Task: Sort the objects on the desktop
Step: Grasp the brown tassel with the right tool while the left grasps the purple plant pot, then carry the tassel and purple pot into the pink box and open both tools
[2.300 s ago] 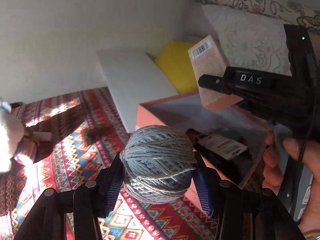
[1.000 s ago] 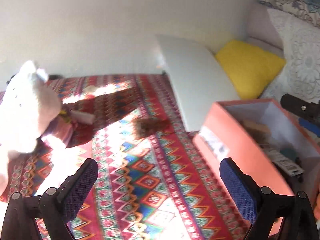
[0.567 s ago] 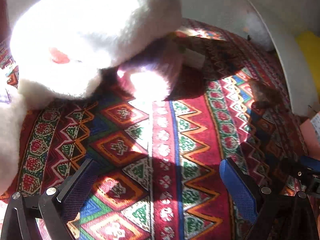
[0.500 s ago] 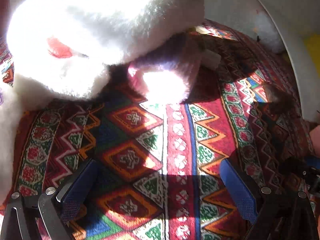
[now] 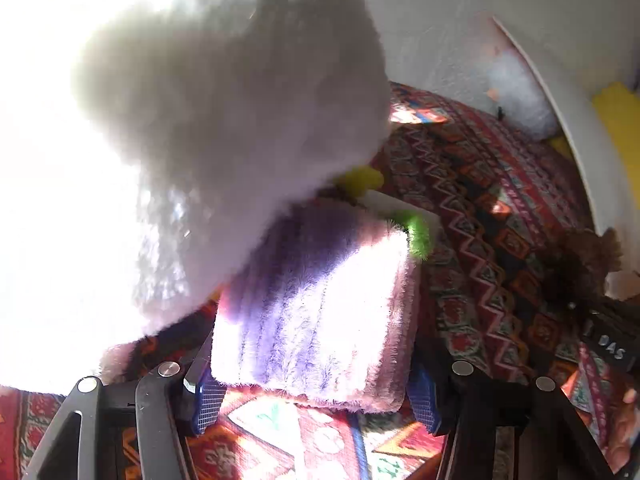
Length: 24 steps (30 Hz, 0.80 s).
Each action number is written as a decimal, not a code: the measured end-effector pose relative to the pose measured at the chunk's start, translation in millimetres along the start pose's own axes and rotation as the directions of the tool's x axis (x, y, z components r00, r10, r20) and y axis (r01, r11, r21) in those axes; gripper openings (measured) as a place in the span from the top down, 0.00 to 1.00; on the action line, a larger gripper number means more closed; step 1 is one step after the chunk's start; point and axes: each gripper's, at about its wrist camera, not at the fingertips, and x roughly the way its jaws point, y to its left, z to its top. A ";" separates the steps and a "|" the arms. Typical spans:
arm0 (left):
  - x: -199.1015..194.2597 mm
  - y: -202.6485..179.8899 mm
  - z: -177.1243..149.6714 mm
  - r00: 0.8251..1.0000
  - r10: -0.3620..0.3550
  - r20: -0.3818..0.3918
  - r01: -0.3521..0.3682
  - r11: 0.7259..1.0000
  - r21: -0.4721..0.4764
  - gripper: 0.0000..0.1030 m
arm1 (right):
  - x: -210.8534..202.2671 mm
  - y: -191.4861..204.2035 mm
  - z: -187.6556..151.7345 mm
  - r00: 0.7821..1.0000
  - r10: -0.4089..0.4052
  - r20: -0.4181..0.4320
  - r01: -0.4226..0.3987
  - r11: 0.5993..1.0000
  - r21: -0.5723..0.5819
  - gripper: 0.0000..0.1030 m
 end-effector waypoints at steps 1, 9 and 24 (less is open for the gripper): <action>-9.0 -5.2 -5.9 1.000 -0.014 0.006 0.014 1.000 0.004 0.40 | -4.5 1.6 -3.4 1.000 0.001 -0.005 -0.001 1.000 -0.013 0.92; -114.6 -42.0 -75.7 0.991 -0.110 0.082 0.112 0.993 -0.025 0.40 | -76.8 -7.8 -34.6 0.994 0.109 -0.006 -0.108 0.986 0.126 0.92; -277.4 -112.0 -151.4 0.960 -0.208 0.190 0.192 0.977 0.095 0.39 | -261.3 0.6 -100.8 0.948 0.149 0.282 -0.203 0.963 0.175 0.91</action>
